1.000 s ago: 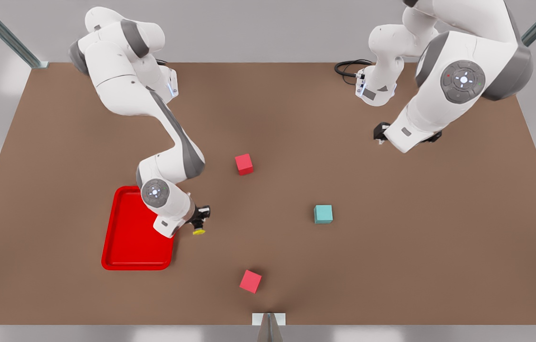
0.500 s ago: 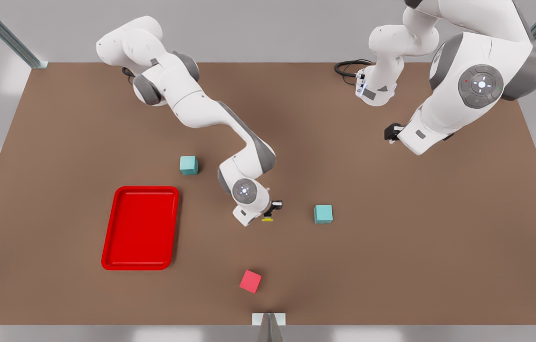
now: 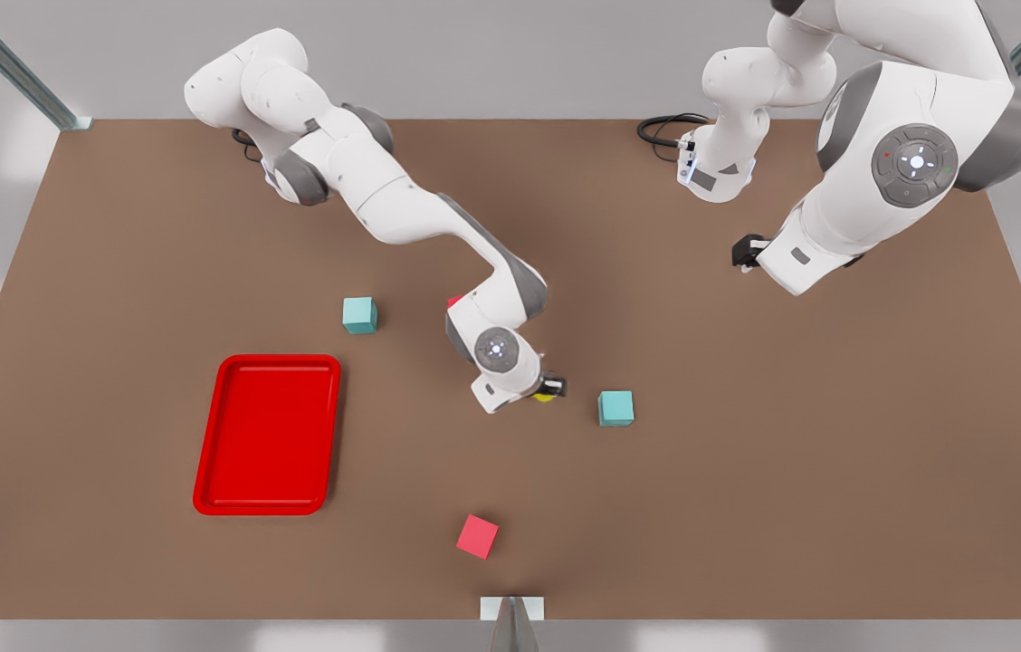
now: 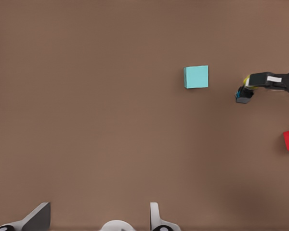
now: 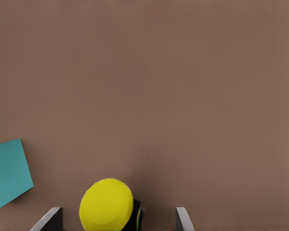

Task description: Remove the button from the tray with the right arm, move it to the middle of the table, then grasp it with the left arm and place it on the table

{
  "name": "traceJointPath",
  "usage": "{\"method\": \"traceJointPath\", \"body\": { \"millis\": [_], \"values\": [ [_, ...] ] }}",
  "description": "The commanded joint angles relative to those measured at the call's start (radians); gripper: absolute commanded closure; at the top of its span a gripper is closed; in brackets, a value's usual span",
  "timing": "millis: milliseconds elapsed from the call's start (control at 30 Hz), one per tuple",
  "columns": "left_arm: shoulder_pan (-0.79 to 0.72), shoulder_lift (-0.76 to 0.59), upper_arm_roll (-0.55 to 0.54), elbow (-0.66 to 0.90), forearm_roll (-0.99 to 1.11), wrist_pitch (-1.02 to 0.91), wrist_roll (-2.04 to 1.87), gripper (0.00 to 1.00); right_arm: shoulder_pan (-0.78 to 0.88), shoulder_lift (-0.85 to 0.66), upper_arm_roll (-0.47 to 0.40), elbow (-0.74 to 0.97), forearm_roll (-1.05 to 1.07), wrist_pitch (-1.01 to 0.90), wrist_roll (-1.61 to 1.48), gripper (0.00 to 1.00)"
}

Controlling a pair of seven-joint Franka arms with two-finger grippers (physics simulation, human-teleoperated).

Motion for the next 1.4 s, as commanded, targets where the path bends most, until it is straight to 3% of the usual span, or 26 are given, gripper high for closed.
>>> {"method": "traceJointPath", "body": {
  "millis": [0, 33, 233, 267, 400, 467, 667, 867, 1367],
  "values": [
    [0.002, -0.001, -0.001, 0.0, 0.001, -0.001, 0.003, 0.0, -0.063, -0.043, 0.04, -0.007, 0.003, -0.062, 0.129, 0.0],
    [0.002, -0.001, -0.001, 0.0, 0.001, -0.001, 0.003, 0.0, -0.134, -0.098, 0.066, -0.016, 0.001, -0.1, 0.08, 0.0],
    [-0.001, 0.0, -0.003, 0.0, 0.001, -0.001, -0.002, 0.0, -0.577, -0.631, 0.072, -0.552, -0.256, -0.301, -0.652, 0.0],
    [-0.003, 0.0, -0.007, 0.0, -0.001, 0.001, -0.004, 0.0, -0.631, -0.643, 0.071, -0.507, -0.258, -0.408, -0.712, 0.0],
    [-0.086, 0.033, -0.029, 0.0, -0.001, 0.031, -0.013, 0.0, -0.77, -0.806, 0.08, -0.521, -0.333, -0.503, -0.904, 0.0],
    [-0.145, 0.079, -0.029, -0.002, 0.001, 0.148, -0.085, 0.0, -0.907, -0.812, 0.235, -0.515, -0.335, -0.514, -0.909, 0.0],
    [-0.261, 0.237, -0.027, 0.0, 0.042, 0.26, -0.2, 0.0, -0.889, -0.79, 0.247, -0.49, -0.333, -0.481, -0.896, 0.0],
    [-0.369, 0.393, -0.027, -0.011, 0.068, 0.581, -0.367, 0.0, -0.899, -0.783, 0.232, -0.438, -0.37, -0.424, -0.899, 0.0],
    [-0.408, 0.608, -0.02, -0.06, 0.113, 0.897, -0.458, 0.0, -0.892, -0.79, 0.243, -0.46, -0.41, -0.43, -0.899, 0.0]
  ]
}}
